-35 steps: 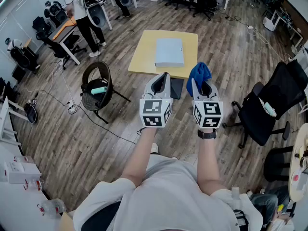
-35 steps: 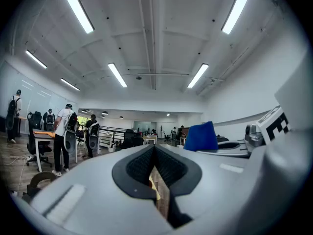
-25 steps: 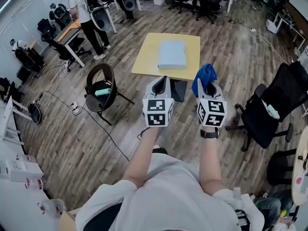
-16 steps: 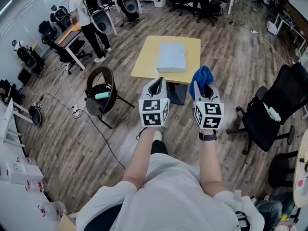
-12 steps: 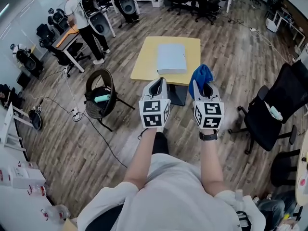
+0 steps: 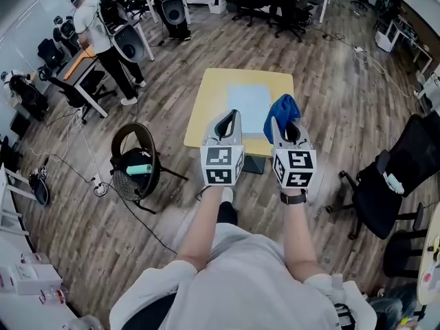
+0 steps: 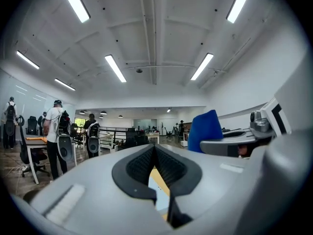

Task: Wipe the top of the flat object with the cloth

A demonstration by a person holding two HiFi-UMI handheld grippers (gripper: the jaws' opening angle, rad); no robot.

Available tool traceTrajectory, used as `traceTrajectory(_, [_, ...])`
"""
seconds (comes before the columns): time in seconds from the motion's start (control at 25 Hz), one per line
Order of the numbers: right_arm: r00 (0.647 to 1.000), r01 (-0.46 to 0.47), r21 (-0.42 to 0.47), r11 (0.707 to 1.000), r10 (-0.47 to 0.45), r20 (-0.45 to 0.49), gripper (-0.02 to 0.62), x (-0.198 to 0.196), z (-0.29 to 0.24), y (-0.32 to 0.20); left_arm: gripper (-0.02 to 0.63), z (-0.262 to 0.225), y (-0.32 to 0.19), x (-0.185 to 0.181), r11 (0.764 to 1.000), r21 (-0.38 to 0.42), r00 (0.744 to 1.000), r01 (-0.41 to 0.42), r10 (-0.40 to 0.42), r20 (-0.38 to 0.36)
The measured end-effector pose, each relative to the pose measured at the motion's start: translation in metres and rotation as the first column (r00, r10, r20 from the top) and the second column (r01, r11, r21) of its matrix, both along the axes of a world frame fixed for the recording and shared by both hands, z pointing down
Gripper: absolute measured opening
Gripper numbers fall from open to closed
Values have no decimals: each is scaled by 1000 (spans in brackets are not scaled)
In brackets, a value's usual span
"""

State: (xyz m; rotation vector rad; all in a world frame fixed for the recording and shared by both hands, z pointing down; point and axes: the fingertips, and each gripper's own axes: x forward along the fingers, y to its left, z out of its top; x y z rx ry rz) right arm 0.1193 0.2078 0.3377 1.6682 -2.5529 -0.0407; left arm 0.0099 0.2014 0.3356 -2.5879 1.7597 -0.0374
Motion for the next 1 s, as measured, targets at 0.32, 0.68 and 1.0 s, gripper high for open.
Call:
traceTrajectory(0.32, [1000, -26, -22, 999, 26, -15, 61, -51, -14, -149, 6, -17, -146, -46, 998, 4, 998, -62, 62, -23])
traceTrajectory(0.68, [999, -52, -112, 992, 52, -3, 61, -77, 13, -248, 6, 3, -246, -81, 991, -40, 991, -126, 125, -45])
traceTrajectory(1.0, [997, -72, -164, 984, 75, 12, 61, -60, 35, -289, 6, 14, -293, -80, 988, -37, 986, -151, 148, -74])
